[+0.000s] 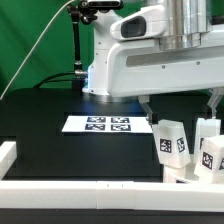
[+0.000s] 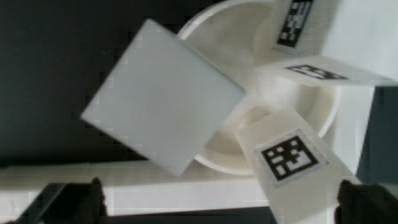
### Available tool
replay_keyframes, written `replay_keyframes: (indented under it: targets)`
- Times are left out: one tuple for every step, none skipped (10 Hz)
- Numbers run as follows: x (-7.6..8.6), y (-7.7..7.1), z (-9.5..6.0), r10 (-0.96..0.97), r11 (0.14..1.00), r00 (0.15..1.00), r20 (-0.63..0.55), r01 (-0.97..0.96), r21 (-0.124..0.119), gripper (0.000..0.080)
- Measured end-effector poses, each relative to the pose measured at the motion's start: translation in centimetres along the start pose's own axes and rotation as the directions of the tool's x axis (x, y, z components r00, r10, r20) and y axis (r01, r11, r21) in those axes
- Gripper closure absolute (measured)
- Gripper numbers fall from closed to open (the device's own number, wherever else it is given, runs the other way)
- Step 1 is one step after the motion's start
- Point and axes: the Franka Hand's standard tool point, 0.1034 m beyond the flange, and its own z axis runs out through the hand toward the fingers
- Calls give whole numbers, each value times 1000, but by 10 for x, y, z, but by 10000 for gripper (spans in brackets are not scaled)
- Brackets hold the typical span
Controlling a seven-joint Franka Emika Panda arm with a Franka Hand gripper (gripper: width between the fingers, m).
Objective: Assemble stool
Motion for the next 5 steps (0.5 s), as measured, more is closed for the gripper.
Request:
replay_keyframes:
  targets:
    - [0,1,0,-58,998,998,1,58,-3,150]
    - [1,3,0,-153,988,988,-6,153,-11,150]
    - [3,4,2,-306,952,952,-27,305,-36,150]
    - [4,3,3,-393,919,919,-26,392,-55,150]
    - [3,4,3,-476,878,879,-12,475,-63,150]
